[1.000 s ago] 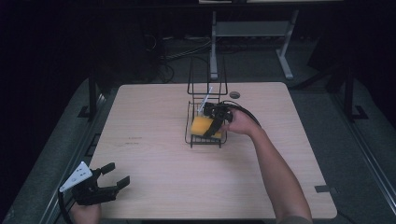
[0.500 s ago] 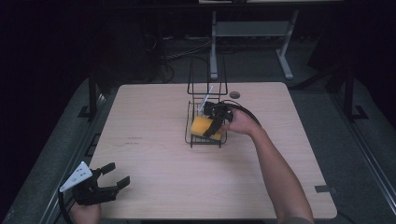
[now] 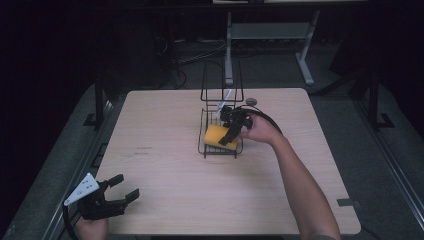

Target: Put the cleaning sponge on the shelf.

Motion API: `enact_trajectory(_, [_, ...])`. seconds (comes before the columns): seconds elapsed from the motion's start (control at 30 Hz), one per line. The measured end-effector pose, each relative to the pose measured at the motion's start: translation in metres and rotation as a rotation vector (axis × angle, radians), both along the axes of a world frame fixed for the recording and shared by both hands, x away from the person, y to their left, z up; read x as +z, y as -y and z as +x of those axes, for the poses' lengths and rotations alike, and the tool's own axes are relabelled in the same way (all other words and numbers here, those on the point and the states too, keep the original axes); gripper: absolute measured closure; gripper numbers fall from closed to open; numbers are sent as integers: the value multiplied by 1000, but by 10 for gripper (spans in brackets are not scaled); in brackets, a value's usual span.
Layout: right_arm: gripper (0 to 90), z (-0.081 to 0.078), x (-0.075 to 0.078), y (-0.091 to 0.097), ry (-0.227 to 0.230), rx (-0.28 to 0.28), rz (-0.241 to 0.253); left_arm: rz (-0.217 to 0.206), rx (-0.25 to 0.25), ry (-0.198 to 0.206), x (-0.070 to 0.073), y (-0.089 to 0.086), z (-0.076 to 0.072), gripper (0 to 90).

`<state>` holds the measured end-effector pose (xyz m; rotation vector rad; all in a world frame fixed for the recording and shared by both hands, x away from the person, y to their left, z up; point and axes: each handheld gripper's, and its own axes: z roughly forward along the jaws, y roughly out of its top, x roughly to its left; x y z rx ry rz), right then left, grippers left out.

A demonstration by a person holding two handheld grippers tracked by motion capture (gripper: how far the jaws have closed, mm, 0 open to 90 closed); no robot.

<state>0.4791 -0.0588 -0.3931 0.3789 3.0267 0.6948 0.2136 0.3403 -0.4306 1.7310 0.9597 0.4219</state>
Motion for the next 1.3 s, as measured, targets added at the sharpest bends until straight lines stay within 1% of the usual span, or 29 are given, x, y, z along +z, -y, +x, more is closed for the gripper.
enact_trajectory(0.07, [185, -1, 1, 0, 2, 1, 10, 2, 0, -1, 0, 0, 0, 128])
enact_trajectory(0.27, [184, -2, 5, 2, 3, -12, 19, -3, -5, 2, 0, 1, 0, 128])
enact_trajectory(0.33, [184, -3, 7, 2, 6, -15, 12, -5, -5, 0, 0, 1, 1, 128])
enact_trajectory(0.47, [184, -5, 9, 2, 8, -7, 15, -8, -4, -4, -1, 1, 1, 128])
enact_trajectory(0.9, [185, -11, 14, -2, 7, 21, 28, -11, -6, 6, 0, 1, 1, 128])
enact_trajectory(1.07, [182, -14, 15, -5, 1, 32, 27, -14, -1, 7, 0, 0, 0, 128])
enact_trajectory(1.3, [171, -20, 18, -7, -15, 33, 18, -11, -4, 9, 1, -1, -1, 129])
